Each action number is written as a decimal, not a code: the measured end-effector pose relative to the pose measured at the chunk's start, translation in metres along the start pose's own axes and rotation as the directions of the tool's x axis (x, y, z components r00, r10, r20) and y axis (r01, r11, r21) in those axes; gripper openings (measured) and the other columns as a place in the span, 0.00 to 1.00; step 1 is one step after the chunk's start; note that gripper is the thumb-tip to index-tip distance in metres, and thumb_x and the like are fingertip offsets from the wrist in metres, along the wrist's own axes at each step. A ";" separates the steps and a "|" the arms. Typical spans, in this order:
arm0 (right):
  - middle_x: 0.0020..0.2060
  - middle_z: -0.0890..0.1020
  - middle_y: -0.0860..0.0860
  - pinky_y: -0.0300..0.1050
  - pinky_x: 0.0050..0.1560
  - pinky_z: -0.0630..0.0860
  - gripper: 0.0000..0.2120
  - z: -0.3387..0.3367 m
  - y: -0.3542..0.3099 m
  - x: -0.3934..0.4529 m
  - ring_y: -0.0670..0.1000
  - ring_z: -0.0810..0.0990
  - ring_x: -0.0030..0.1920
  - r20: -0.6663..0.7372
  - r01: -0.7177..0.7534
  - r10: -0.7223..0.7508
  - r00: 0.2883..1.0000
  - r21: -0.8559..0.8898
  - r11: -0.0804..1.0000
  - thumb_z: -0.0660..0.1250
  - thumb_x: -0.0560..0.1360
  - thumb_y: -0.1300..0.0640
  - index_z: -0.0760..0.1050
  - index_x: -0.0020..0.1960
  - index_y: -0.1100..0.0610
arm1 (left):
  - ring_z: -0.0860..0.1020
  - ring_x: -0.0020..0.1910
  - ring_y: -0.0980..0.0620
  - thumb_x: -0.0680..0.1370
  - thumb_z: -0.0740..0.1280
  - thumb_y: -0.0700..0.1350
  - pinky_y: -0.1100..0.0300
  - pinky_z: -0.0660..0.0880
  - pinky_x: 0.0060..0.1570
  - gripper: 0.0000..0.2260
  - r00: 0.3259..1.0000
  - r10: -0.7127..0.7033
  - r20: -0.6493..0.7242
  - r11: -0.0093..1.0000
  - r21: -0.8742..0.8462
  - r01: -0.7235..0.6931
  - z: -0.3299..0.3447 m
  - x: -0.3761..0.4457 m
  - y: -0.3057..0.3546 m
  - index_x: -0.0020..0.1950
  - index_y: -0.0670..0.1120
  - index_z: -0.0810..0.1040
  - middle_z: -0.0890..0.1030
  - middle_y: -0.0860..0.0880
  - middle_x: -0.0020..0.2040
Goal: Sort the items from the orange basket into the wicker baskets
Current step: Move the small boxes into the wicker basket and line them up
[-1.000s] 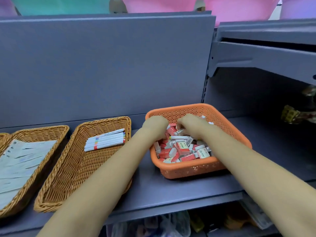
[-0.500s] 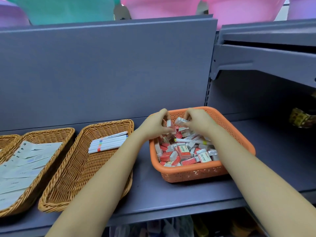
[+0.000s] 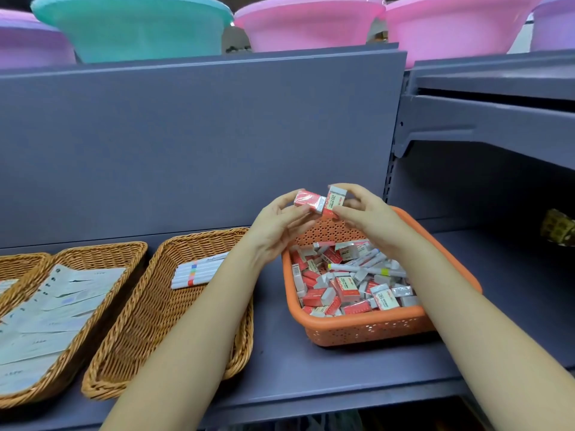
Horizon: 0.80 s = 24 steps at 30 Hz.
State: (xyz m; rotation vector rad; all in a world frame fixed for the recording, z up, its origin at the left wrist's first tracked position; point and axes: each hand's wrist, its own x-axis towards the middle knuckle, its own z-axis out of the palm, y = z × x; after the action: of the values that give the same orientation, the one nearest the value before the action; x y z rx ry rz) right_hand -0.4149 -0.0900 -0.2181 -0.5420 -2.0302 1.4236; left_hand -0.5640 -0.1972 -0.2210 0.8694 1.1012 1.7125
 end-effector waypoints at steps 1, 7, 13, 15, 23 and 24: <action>0.51 0.82 0.48 0.46 0.53 0.74 0.14 0.001 0.000 0.000 0.48 0.79 0.51 0.003 -0.007 0.007 1.000 0.011 1.000 0.64 0.78 0.58 0.70 0.62 0.46 | 0.84 0.45 0.52 0.78 0.64 0.36 0.65 0.79 0.42 0.09 1.000 0.002 0.006 1.000 0.002 -0.002 0.002 0.000 0.000 0.56 0.45 0.76 0.85 0.48 0.45; 0.49 0.80 0.46 0.47 0.55 0.72 0.16 -0.002 -0.010 -0.006 0.50 0.78 0.53 0.048 -0.010 0.016 0.999 -0.123 0.992 0.58 0.81 0.53 0.65 0.68 0.45 | 0.84 0.44 0.49 0.82 0.58 0.39 0.63 0.80 0.38 0.07 1.000 -0.016 -0.009 0.994 -0.110 0.015 0.013 -0.007 0.013 0.55 0.41 0.76 0.83 0.44 0.49; 0.50 0.83 0.48 0.37 0.41 0.79 0.12 -0.001 -0.034 -0.027 0.47 0.83 0.42 0.077 -0.034 0.040 0.996 -0.081 0.996 0.58 0.81 0.56 0.67 0.64 0.53 | 0.82 0.37 0.54 0.81 0.60 0.42 0.66 0.79 0.36 0.06 0.997 -0.074 -0.019 0.996 0.052 0.074 0.021 -0.029 0.025 0.52 0.43 0.76 0.83 0.49 0.40; 0.48 0.83 0.50 0.36 0.40 0.78 0.11 0.005 -0.040 -0.037 0.47 0.82 0.38 0.054 -0.024 0.029 0.998 -0.081 0.996 0.59 0.80 0.57 0.70 0.62 0.53 | 0.76 0.34 0.57 0.79 0.64 0.42 0.67 0.74 0.33 0.06 0.999 -0.040 -0.010 0.981 0.188 0.041 0.022 -0.039 0.022 0.55 0.44 0.76 0.80 0.50 0.40; 0.40 0.85 0.54 0.43 0.38 0.74 0.18 0.024 -0.033 -0.082 0.48 0.80 0.35 0.051 0.005 -0.006 0.999 0.024 1.000 0.72 0.71 0.61 0.72 0.56 0.49 | 0.72 0.31 0.60 0.71 0.72 0.41 0.61 0.71 0.38 0.14 0.964 0.245 -0.102 0.604 0.794 -0.070 0.013 -0.083 -0.001 0.49 0.51 0.69 0.81 0.51 0.45; 0.39 0.85 0.54 0.47 0.38 0.73 0.17 0.025 -0.031 -0.087 0.51 0.80 0.34 0.047 0.002 -0.003 0.999 0.013 1.000 0.73 0.70 0.60 0.71 0.55 0.48 | 0.71 0.31 0.62 0.71 0.72 0.41 0.62 0.69 0.37 0.14 0.959 0.269 -0.087 0.553 0.829 -0.080 0.013 -0.090 -0.003 0.48 0.52 0.68 0.80 0.52 0.45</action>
State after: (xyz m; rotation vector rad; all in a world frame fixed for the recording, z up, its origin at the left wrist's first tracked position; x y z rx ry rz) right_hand -0.3667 -0.1730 -0.2159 -0.5047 -2.0555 1.4598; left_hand -0.5200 -0.2761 -0.2271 1.4288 2.1095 1.4084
